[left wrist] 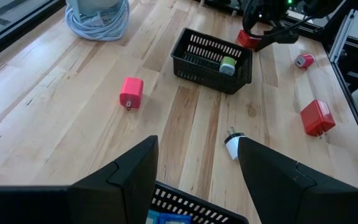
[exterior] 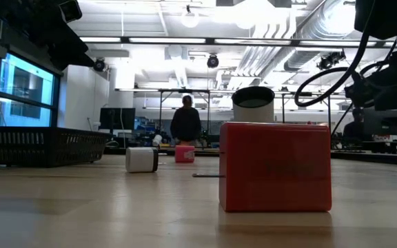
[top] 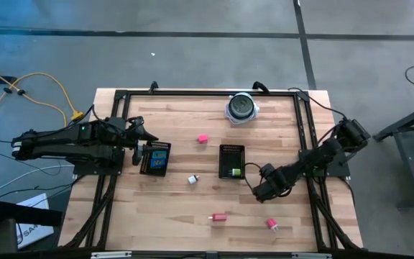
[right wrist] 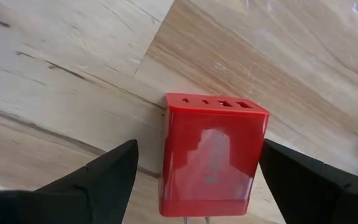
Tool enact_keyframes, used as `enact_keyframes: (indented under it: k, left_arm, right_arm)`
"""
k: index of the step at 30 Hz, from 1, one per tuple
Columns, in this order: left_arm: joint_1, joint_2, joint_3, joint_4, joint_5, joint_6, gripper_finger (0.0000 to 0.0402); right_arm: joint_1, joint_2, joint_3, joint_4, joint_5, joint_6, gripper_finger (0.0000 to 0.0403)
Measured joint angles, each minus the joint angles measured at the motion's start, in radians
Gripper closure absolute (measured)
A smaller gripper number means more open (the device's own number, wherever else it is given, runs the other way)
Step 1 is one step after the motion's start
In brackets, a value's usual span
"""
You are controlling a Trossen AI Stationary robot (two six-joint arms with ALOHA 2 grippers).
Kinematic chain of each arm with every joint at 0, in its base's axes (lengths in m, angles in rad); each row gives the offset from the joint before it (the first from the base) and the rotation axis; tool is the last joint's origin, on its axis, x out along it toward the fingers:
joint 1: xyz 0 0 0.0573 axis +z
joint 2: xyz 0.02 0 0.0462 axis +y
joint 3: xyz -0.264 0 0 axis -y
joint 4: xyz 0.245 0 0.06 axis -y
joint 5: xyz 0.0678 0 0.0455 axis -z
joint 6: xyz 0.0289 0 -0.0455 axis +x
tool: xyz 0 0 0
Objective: Pick & Place Office items
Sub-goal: Put the right red charger adapter into the right black bin
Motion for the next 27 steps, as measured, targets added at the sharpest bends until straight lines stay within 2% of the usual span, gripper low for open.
enact_keyframes:
  k: [6,19,27]
  left_arm:
    - [0.0,0.0,0.0,0.0,0.0,0.0,0.0186]
    - [0.0,0.0,0.0,0.0,0.0,0.0,0.0186]
    - [0.0,0.0,0.0,0.0,0.0,0.0,0.0186]
  right_arm:
    - [0.0,0.0,0.0,0.0,0.0,0.0,0.0093]
    - [0.0,0.0,0.0,0.0,0.0,0.0,0.0149]
    - [0.0,0.0,0.0,-0.001,0.0,0.0,0.016]
